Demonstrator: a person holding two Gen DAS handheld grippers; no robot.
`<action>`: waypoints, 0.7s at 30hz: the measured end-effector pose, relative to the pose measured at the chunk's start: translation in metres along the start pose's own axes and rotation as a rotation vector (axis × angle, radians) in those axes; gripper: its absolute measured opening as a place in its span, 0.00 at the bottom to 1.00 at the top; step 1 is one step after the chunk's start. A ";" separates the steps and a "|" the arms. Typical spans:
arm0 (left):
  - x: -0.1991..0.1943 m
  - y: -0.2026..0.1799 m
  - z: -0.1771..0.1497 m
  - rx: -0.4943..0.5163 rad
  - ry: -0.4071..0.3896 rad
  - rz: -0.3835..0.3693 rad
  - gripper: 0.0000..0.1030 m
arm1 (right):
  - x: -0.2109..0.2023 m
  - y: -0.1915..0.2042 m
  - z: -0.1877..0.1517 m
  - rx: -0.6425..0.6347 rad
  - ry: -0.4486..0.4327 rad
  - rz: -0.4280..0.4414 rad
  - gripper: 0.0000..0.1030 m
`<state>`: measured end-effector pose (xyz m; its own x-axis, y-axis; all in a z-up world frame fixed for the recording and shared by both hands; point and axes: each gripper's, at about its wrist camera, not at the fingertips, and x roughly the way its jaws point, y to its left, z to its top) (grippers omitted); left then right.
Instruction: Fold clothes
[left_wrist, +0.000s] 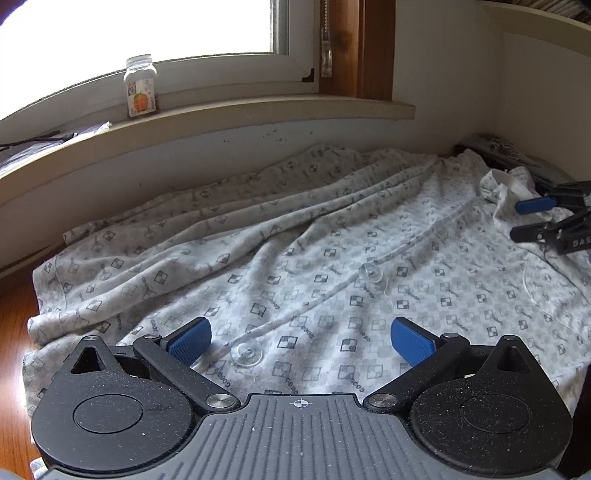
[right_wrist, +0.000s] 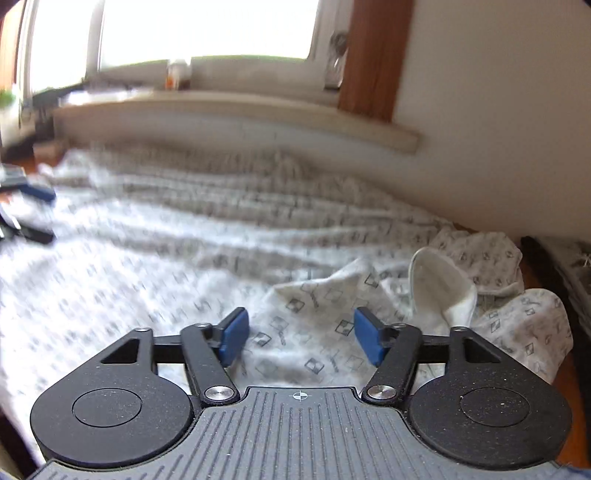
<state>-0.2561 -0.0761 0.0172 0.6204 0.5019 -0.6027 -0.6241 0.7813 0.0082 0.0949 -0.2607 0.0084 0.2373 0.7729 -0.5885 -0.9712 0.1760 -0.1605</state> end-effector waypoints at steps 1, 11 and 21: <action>0.001 0.000 0.001 0.005 0.002 -0.001 1.00 | 0.002 0.002 0.000 -0.004 0.005 0.000 0.63; 0.033 0.017 0.018 0.046 0.056 0.001 1.00 | 0.023 -0.025 0.008 0.107 -0.007 0.020 0.55; 0.085 0.053 0.054 0.077 0.049 -0.028 1.00 | 0.063 -0.044 0.028 0.117 0.008 0.004 0.53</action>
<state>-0.2110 0.0282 0.0094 0.6122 0.4621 -0.6416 -0.5670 0.8221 0.0511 0.1523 -0.2031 0.0007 0.2335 0.7691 -0.5949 -0.9678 0.2433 -0.0653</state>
